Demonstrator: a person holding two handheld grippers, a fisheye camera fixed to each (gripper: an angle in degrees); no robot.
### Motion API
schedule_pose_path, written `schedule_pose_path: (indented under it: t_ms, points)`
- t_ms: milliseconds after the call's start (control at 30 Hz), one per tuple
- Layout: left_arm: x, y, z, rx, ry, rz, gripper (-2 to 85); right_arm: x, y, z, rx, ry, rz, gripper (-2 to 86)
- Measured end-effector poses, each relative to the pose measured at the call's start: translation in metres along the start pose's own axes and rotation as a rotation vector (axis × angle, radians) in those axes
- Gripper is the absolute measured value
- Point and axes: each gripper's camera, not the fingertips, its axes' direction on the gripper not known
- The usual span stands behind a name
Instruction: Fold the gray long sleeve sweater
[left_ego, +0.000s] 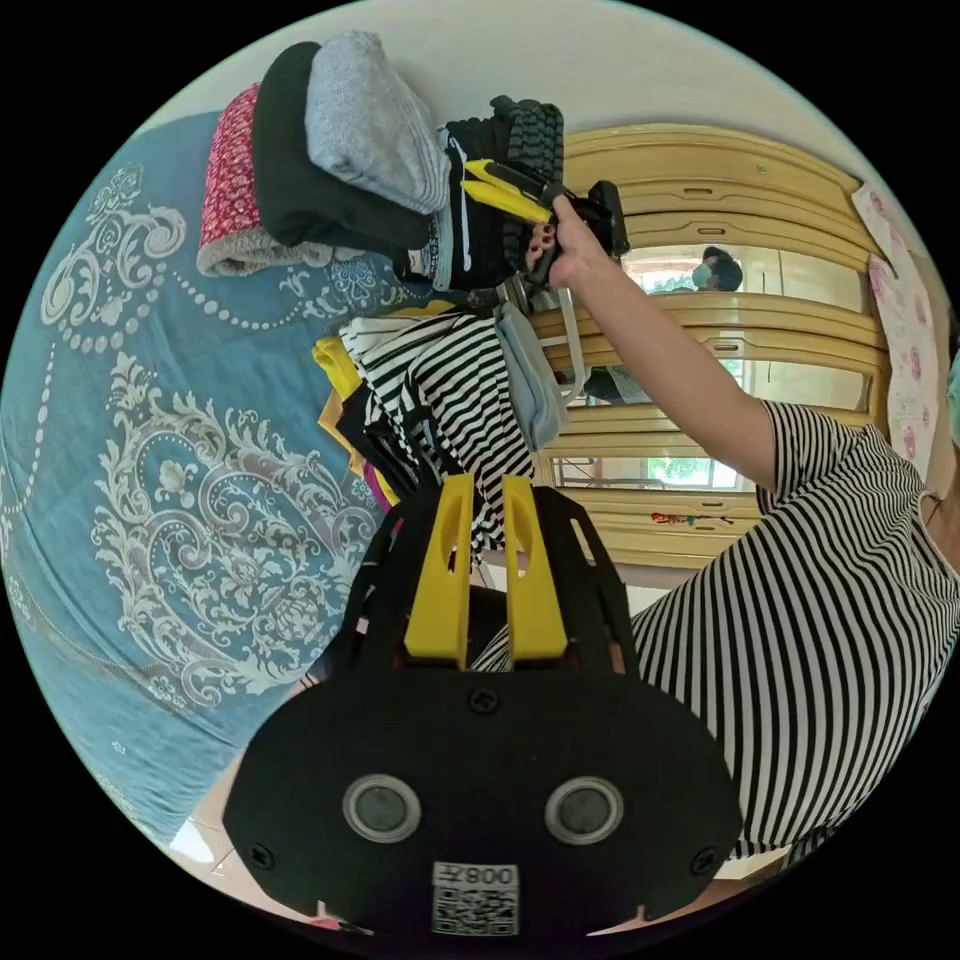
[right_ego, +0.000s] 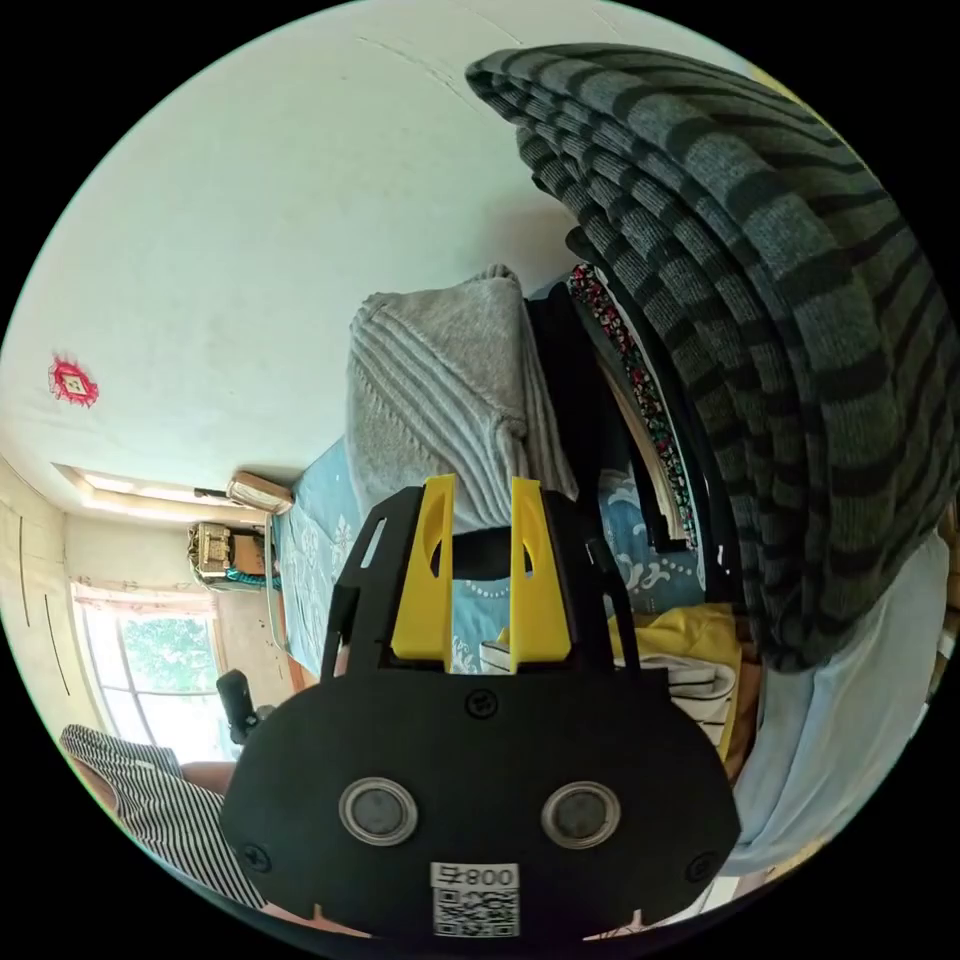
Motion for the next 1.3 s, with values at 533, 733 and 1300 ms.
schedule_pose_path:
  t_ms: [533,733,1300]
  points:
    - [-0.086,-0.036,-0.049,0.134,0.019,-0.124,2.9,-0.085,-0.001,0.065,0.003,-0.007,-0.194,3.0]
    - [-0.080,-0.088,-0.122,0.369,-0.051,0.000,6.1,-0.160,0.025,0.075,0.000,-0.137,-0.381,2.4]
    - [-0.067,-0.286,-0.114,0.234,-0.338,0.097,9.9,-0.270,0.066,0.175,-0.182,-0.176,-0.603,2.2]
